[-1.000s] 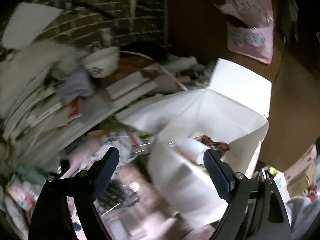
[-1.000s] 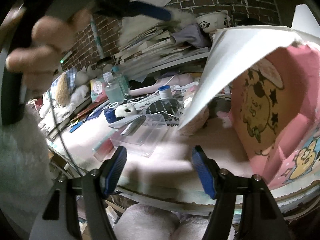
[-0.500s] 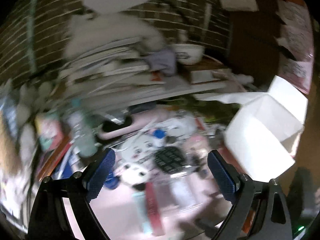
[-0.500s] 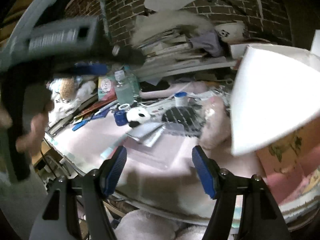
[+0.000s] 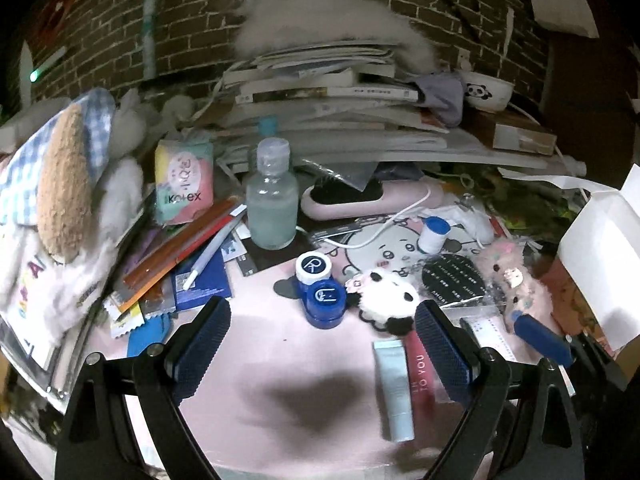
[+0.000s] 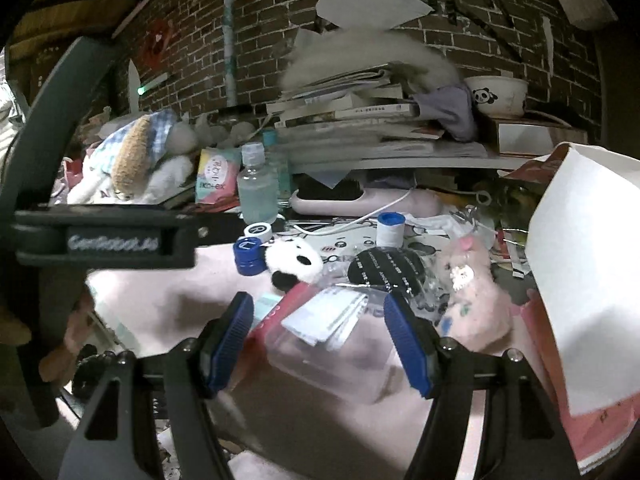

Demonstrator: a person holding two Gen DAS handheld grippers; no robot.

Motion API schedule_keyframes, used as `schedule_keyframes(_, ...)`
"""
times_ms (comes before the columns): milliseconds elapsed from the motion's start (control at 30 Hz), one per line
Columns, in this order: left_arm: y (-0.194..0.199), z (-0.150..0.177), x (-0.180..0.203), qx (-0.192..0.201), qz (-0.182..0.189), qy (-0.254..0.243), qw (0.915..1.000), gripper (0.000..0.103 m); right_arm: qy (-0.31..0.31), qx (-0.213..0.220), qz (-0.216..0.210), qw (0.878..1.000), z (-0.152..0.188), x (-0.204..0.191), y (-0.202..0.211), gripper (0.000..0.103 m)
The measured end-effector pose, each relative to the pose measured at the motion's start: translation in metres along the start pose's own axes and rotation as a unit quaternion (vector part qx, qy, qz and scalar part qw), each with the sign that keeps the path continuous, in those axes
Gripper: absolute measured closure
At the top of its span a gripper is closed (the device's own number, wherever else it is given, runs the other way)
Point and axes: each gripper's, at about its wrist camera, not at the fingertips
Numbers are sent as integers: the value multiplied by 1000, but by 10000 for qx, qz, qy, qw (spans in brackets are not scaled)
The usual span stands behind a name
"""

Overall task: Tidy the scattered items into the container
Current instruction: 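Grasp the white barcode card beside the clear container with the right tool, then carry the white card into the white box and open the right tool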

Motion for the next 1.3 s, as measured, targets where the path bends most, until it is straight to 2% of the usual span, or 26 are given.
schedule_keyframes(200, -4, 3, -5, 5, 142, 87, 9999, 11, -14, -32, 109, 9999, 1, 3, -13, 39)
schedule_keyframes(267, -4, 4, -5, 19, 182, 92, 9998, 11, -5, -15, 167, 9999, 1, 4, -16, 50)
schedule_keyframes(333, -4, 4, -4, 37, 219, 92, 9997, 11, 51, -46, 217, 9997, 2, 4, -18, 56)
schedule_keyframes(433, -2, 5, -4, 56, 261, 112, 9996, 11, 65, -43, 252, 9997, 4, 5, -19, 61)
schedule_keyframes(567, -2, 6, -4, 55, 284, 128, 9995, 11, 49, -10, 276, 9996, 6, 7, -17, 73)
schedule_keyframes(733, -1, 7, -3, 31, 318, 156, 9994, 11, 131, 27, 304, 9994, 7, 6, -16, 82)
schedule_keyframes(867, 1, 8, -2, 33, 327, 171, 9993, 11, 186, 123, 348, 9991, 6, 4, -11, 86)
schedule_keyframes(1300, 3, 9, -6, 29, 310, 223, 9993, 11, 224, 369, 375, 9984, 1, 3, 5, 86)
Point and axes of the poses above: each gripper's, at about its wrist camera, not at the fingertips, and y roughly against the way its jaws point, x to its right, z to its underside, and after that the axes turned 3 degrees about y, right-handed
